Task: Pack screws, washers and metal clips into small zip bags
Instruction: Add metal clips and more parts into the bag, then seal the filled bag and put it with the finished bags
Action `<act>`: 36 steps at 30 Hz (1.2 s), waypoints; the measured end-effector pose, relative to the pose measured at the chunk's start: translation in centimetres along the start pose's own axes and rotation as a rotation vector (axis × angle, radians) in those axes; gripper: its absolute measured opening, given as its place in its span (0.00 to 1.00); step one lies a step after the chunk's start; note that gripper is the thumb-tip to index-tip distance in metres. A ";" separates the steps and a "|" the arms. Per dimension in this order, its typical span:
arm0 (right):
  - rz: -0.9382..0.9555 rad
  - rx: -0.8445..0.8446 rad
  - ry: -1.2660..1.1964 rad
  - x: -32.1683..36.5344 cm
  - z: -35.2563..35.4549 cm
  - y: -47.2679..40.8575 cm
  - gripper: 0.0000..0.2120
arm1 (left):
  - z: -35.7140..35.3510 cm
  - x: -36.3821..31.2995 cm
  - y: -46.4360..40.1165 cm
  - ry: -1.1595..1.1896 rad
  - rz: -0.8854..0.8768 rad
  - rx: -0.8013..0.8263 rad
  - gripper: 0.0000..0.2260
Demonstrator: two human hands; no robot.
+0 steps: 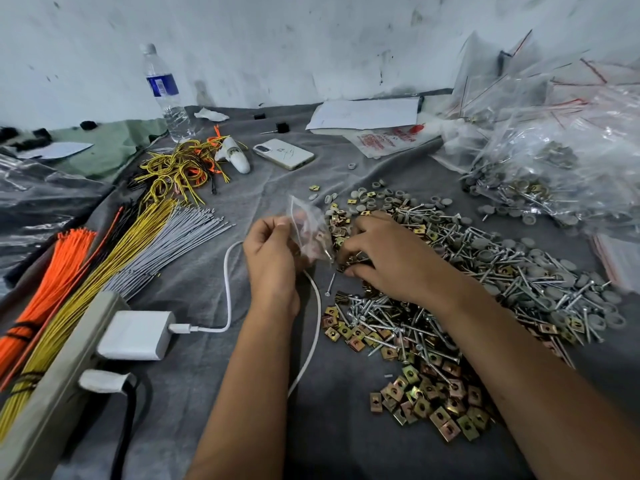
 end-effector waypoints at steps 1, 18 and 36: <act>0.008 0.000 -0.008 0.1 0.0 0.1 0.11 | 0.1 0.1 -0.1 0.013 0.030 0.006 0.13; -0.082 -0.448 -0.488 -2.0 4.9 1.6 0.08 | -3.5 0.5 1.9 -0.263 -0.049 0.266 0.09; -0.115 -0.144 -0.262 -6.1 6.1 4.0 0.09 | -4.9 0.1 0.9 -0.154 -0.039 -0.097 0.10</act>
Point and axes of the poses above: each hand's wrist, its own y-axis away from the middle knuckle, its own z-axis out of the back of the hand, x = y × z, the point moved 9 cm from there along -y, towards the middle knuckle, and after that the axes turned 7 degrees about z, right-handed, at the moved point
